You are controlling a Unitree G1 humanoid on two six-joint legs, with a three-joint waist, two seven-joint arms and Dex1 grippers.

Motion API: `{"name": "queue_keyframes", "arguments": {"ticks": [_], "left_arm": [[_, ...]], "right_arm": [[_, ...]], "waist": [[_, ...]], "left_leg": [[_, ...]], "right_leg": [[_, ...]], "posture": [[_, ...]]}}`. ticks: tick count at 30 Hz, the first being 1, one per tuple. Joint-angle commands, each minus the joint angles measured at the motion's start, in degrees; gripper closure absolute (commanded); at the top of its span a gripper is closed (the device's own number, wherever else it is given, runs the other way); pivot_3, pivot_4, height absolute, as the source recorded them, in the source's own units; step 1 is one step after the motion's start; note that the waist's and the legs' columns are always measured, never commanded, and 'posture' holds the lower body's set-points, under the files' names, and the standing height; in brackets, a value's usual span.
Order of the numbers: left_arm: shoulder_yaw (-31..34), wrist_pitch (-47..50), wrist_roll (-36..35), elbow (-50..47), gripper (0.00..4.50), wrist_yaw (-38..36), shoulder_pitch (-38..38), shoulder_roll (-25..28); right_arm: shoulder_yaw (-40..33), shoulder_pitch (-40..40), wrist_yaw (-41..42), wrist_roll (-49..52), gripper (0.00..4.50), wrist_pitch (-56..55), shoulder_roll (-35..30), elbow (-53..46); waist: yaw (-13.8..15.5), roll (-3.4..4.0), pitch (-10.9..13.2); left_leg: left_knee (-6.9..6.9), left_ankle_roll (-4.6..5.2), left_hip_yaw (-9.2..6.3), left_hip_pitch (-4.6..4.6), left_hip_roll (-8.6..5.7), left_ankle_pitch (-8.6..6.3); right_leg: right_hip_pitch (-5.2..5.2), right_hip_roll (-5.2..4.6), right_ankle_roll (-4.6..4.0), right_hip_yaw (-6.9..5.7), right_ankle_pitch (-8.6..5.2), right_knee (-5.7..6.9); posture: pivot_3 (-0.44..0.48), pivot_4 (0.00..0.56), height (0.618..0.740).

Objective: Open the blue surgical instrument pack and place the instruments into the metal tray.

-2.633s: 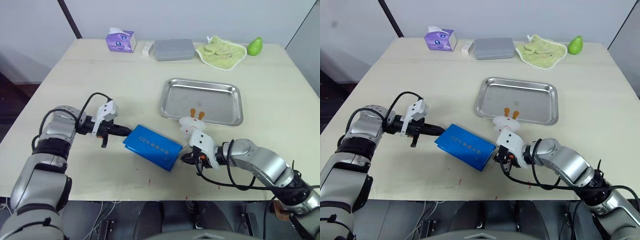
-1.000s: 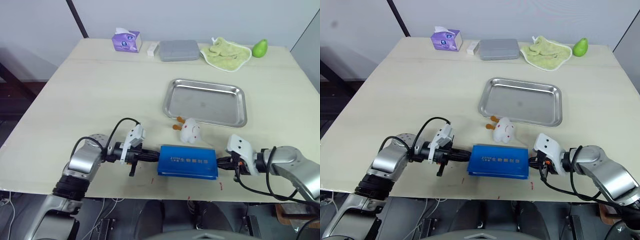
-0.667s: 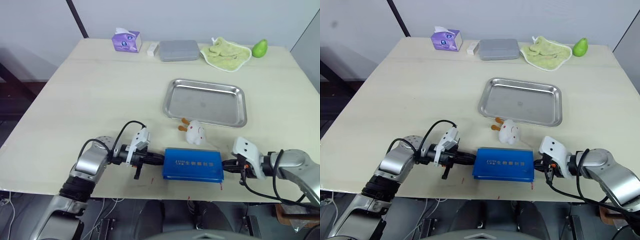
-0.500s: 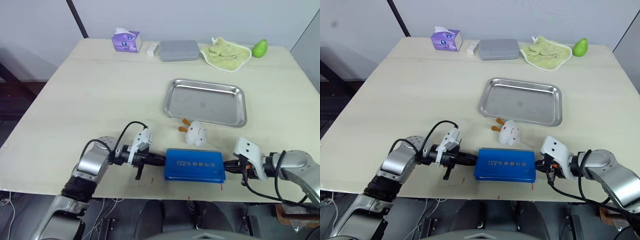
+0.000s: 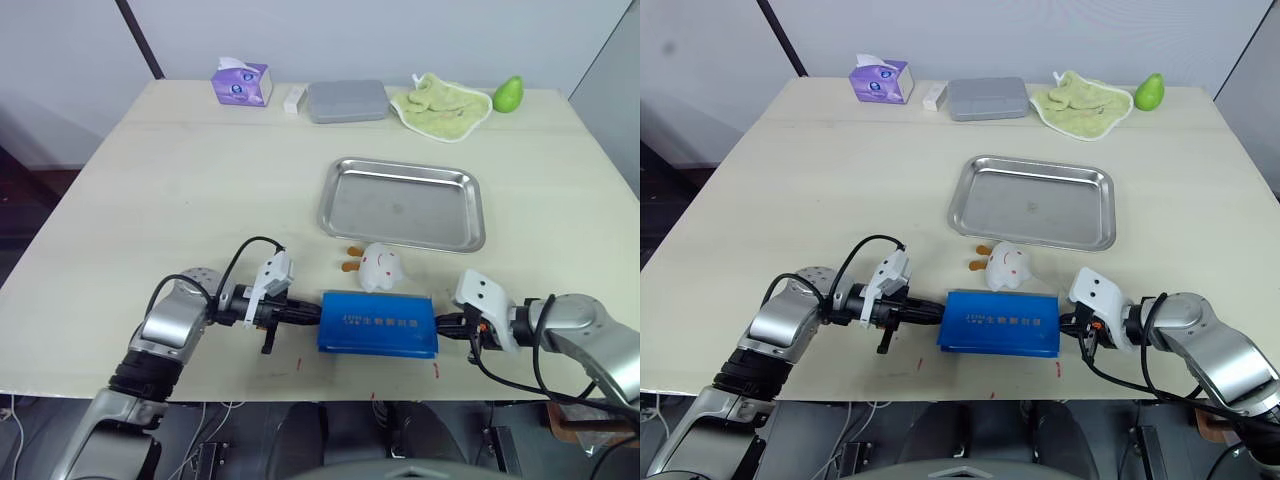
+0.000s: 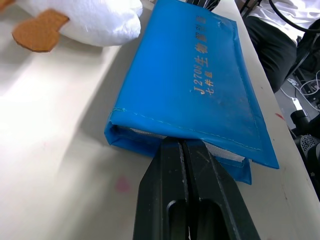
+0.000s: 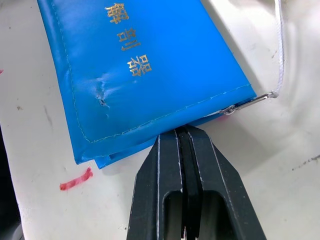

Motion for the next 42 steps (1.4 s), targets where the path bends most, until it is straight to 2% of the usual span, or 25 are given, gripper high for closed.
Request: {"name": "queue_keyframes", "arguments": {"ticks": [1,6,7,9,10,11,12,15,17,18,20,21,25,28,30,34,38,42], "left_arm": [[-1.0,-1.5,-0.9,-1.8,4.45,-0.1,0.4,-1.5],[1.0,-4.4,-0.7,0.7,4.45,1.7,0.9,-2.1],[2.2,-4.5,-1.4,1.2,4.5,1.5,1.1,-1.8],[3.7,-4.7,-2.5,1.7,4.5,0.8,1.7,-1.2],[4.5,-5.2,-3.0,1.8,4.24,0.1,2.1,-0.5],[5.8,-5.9,-3.4,2.6,3.78,-0.9,2.9,0.9],[7.3,-6.6,-3.9,3.2,3.55,-1.7,3.5,2.2],[11.6,-6.9,-6.2,4.6,2.51,-3.3,4.9,5.1],[13.7,-7.2,-7.4,5.1,1.54,-4.3,5.9,6.6],[14.8,-7.0,-8.1,5.0,1.12,-4.4,6.5,7.2],[17.0,-5.3,-10.0,4.1,0.2,-4.9,8.1,8.4],[18.1,-4.1,-11.3,3.1,0.06,-5.1,9.2,9.0],[22.6,-3.3,-14.9,-0.7,0.06,-5.4,13.7,10.3],[27.0,-5.4,-17.6,-0.5,0.06,-5.6,15.9,9.0],[27.9,-6.4,-19.0,0.2,0.06,-8.5,16.0,9.1],[25.1,-7.4,-21.9,-0.7,0.06,-11.2,15.6,11.3],[21.1,-10.8,-22.6,-2.9,0.06,-11.2,15.5,12.9],[17.0,-12.7,-22.4,-5.3,0.06,-11.2,13.5,12.0]], "right_arm": [[1.8,-1.1,0.1,0.4,4.5,-1.8,1.5,-1.1],[-0.1,-0.5,-0.5,-0.7,4.5,-2.9,1.4,-0.2],[-1.1,0.1,-0.2,-0.7,4.01,-4.2,1.0,-0.2],[-2.8,1.3,0.5,-0.1,3.79,-5.2,0.6,-0.4],[-3.9,2.2,0.9,0.5,3.13,-5.2,0.1,-0.6],[-6.2,4.4,2.0,1.2,2.46,-6.6,-0.9,-0.8],[-8.6,6.5,2.9,1.7,2.26,-8.0,-1.8,-0.9],[-16.3,13.3,6.0,2.5,1.23,-13.3,-4.2,-0.3],[-21.0,17.9,8.3,3.1,0.28,-17.2,-5.1,0.5],[-23.6,20.0,9.4,4.1,0.0,-18.5,-4.8,0.7],[-28.7,23.8,12.3,6.7,0.0,-21.8,-3.6,1.0],[-31.2,25.4,13.4,8.6,0.0,-22.7,-2.7,0.8],[-36.4,30.6,16.6,12.6,0.0,-26.3,-0.7,-2.5],[-36.4,33.5,15.6,12.5,0.0,-27.1,0.0,-7.7],[-34.2,33.3,13.1,10.8,0.0,-28.0,0.7,-10.0],[-25.0,29.7,7.7,3.3,0.0,-31.0,2.5,-11.4],[-16.5,25.4,4.5,-2.8,0.0,-34.3,4.5,-9.9],[-7.6,21.0,3.2,-11.8,0.0,-42.2,5.5,-5.1]], "waist": [[0.0,0.0,0.0],[0.1,0.01,0.0],[0.1,0.0,0.0],[0.2,0.01,0.0],[0.3,0.01,0.0],[0.3,0.01,0.0],[0.4,0.01,0.0],[0.7,0.02,0.0],[0.6,0.02,0.0],[0.7,0.02,0.0],[0.6,0.03,0.0],[0.6,0.02,0.0],[0.5,0.04,0.0],[0.5,0.05,0.0],[0.5,0.05,0.0],[0.6,0.03,0.0],[0.6,0.04,0.0],[0.6,0.04,0.0]], "left_leg": [[0.0,0.0,0.0,0.0,0.0,0.0],[0.0,0.0,0.01,0.01,0.0,0.0],[0.0,0.0,0.01,0.01,0.0,0.0],[0.0,0.0,0.01,0.01,0.0,0.0],[0.0,0.0,0.02,0.01,-0.01,0.0],[0.0,0.01,0.02,-0.01,-0.01,0.0],[0.0,0.01,0.03,-0.01,-0.01,-0.01],[-0.01,0.01,0.02,-0.03,-0.03,-0.01],[-0.01,0.02,0.01,-0.02,-0.04,-0.01],[-0.01,0.02,0.01,-0.02,-0.05,-0.01],[-0.01,0.02,0.01,0.0,-0.06,-0.01],[-0.01,0.02,0.02,0.0,-0.06,-0.02],[-0.06,0.02,0.01,0.05,-0.04,-0.02],[-0.09,0.02,0.02,0.07,-0.03,-0.02],[-0.09,0.02,0.02,0.07,-0.03,-0.02],[-0.08,0.02,0.03,0.08,-0.05,-0.02],[-0.08,0.02,0.04,0.08,-0.05,-0.02],[-0.08,0.02,0.06,0.08,-0.06,-0.01]], "right_leg": [[0.0,0.0,0.0,0.0,0.0,0.0],[0.0,-0.01,0.0,0.01,0.0,0.0],[0.0,-0.01,0.0,0.01,0.0,0.01],[0.0,-0.01,0.0,0.0,0.0,0.01],[0.0,-0.02,0.0,0.02,0.0,0.01],[-0.02,-0.02,0.0,0.02,0.0,0.0],[-0.02,-0.02,0.0,0.02,0.0,0.0],[-0.02,-0.06,0.0,-0.01,0.0,-0.02],[0.0,-0.09,0.01,-0.04,0.0,-0.03],[0.01,-0.11,0.01,-0.05,0.0,-0.02],[0.02,-0.11,0.02,-0.05,-0.01,-0.02],[0.02,-0.11,0.02,-0.04,-0.01,-0.03],[0.02,-0.08,0.02,-0.02,-0.01,-0.01],[0.03,-0.08,0.02,0.0,-0.01,-0.01],[0.03,-0.09,0.02,-0.01,-0.01,-0.01],[0.05,-0.11,0.03,-0.02,-0.02,-0.03],[0.04,-0.1,0.02,0.0,-0.02,-0.02],[0.03,-0.1,0.02,0.01,-0.02,-0.02]], "posture": [[0.0,0.15,0.74],[0.0,0.15,0.74],[0.0,0.15,0.74],[0.0,0.15,0.74],[0.0,0.15,0.74],[0.0,0.15,0.74],[0.0,0.15,0.74],[0.0,0.15,0.74],[0.0,0.15,0.74],[0.0,0.15,0.74],[0.0,0.15,0.74],[0.0,0.15,0.74],[0.0,0.15,0.74],[0.0,0.15,0.74],[0.0,0.15,0.74],[0.0,0.15,0.74],[0.0,0.15,0.74],[0.0,0.15,0.74]]}}
